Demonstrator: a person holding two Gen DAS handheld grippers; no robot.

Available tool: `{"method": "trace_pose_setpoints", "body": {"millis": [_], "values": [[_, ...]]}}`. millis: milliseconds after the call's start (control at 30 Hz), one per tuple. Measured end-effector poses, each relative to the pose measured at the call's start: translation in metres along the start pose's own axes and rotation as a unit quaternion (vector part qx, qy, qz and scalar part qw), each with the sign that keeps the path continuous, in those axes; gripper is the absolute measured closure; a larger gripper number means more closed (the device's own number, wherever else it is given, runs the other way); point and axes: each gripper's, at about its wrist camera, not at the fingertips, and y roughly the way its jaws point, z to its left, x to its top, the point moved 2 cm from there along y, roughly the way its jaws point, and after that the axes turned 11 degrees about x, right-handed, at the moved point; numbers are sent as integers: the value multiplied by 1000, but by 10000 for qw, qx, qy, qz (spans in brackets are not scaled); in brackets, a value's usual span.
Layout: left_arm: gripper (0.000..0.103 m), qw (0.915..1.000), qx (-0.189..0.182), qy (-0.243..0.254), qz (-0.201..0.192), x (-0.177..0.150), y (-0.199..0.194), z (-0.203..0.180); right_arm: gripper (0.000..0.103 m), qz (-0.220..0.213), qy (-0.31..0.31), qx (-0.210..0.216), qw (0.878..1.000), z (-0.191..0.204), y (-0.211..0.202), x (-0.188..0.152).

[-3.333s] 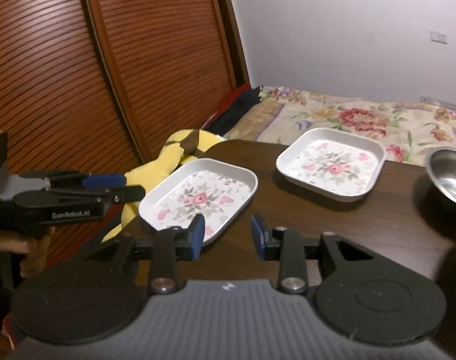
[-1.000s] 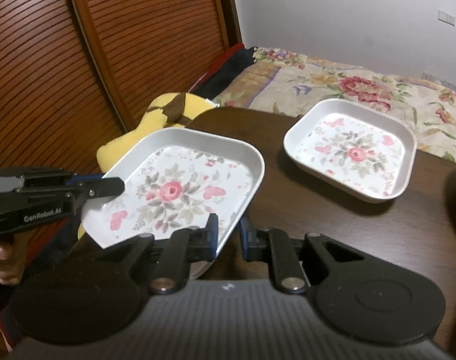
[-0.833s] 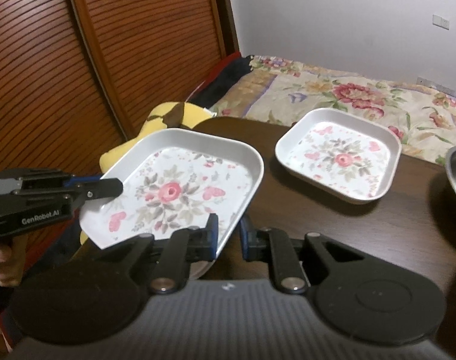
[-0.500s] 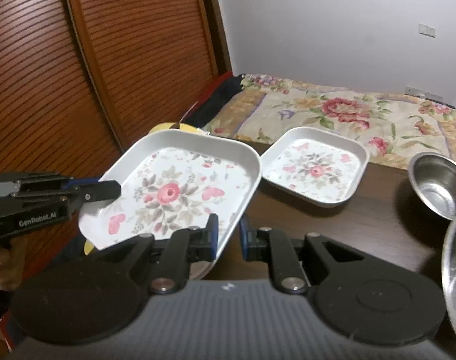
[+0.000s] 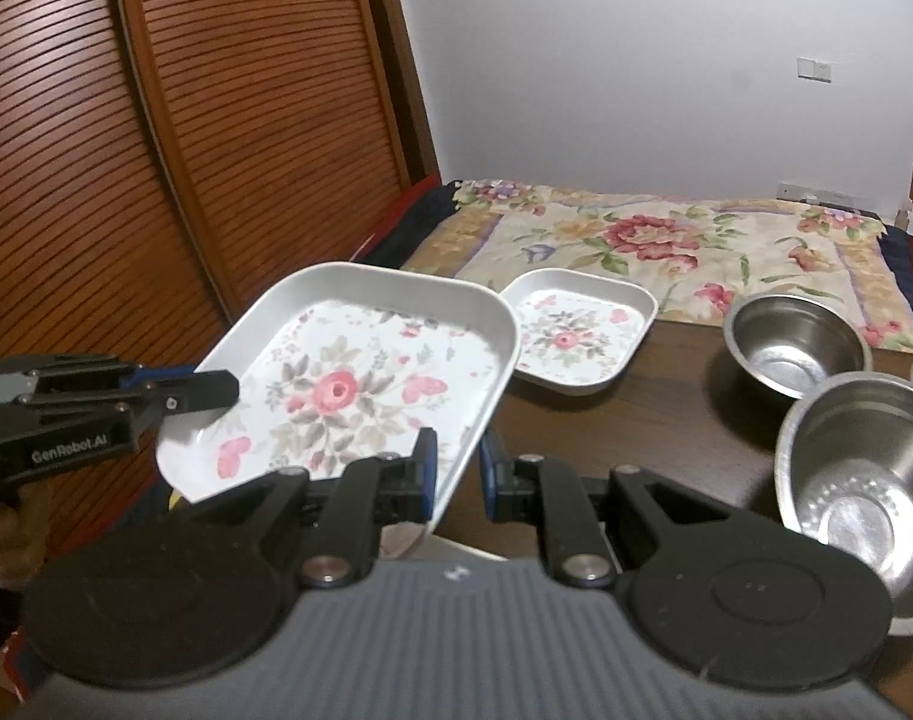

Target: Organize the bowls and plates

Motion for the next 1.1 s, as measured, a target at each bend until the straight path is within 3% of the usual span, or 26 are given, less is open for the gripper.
{"method": "trace_pose_setpoints", "body": {"millis": [433, 1100], "values": [[93, 9998, -186, 56, 33, -12, -16, -28, 86, -134, -117, -84, 9998, -7, -36, -14], [92, 9988, -249, 33, 422, -59, -18, -45, 86, 19, 23, -98, 9999, -14, -41, -58]]}}
